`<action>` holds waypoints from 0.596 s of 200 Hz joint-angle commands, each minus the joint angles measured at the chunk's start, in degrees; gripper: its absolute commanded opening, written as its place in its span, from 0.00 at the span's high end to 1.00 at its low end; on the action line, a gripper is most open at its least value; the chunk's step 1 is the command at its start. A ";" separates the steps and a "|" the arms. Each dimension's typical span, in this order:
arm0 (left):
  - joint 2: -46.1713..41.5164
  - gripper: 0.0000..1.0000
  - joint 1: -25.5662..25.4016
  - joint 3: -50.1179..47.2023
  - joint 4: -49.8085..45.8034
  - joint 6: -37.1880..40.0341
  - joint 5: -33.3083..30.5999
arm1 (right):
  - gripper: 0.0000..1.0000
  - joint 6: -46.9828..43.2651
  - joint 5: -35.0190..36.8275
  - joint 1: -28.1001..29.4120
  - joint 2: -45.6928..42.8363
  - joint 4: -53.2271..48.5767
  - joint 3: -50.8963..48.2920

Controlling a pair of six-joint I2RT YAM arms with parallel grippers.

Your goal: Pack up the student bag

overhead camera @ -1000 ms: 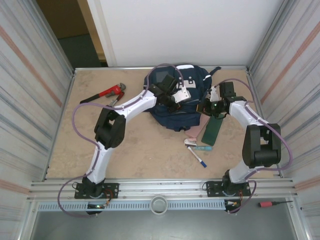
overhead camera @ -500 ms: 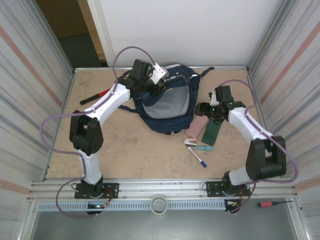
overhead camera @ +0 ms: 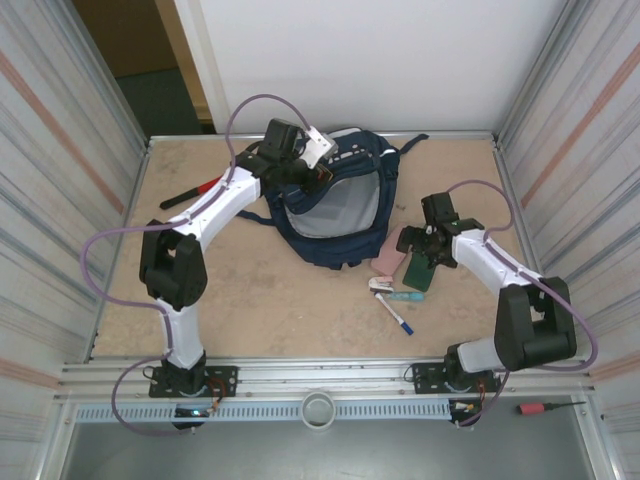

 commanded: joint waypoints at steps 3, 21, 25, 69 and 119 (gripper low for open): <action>-2.09 1.00 0.12 -0.65 5.03 -1.76 4.28 | 0.01 2.64 2.63 0.32 1.49 -0.95 -1.43; -2.22 1.00 0.12 -0.85 5.35 -1.98 4.72 | 0.00 3.11 2.50 0.38 2.11 -1.02 -2.18; -2.22 1.00 0.12 -0.88 5.43 -1.99 4.73 | 0.00 3.25 2.50 0.51 2.07 -1.03 -2.36; -2.31 1.00 0.12 -1.30 5.69 -1.81 4.46 | 0.06 4.17 1.40 0.43 2.45 -0.60 -4.00; -2.00 1.00 0.17 -1.36 5.79 -1.63 4.64 | 0.19 4.79 -1.18 -1.32 4.78 1.10 -5.02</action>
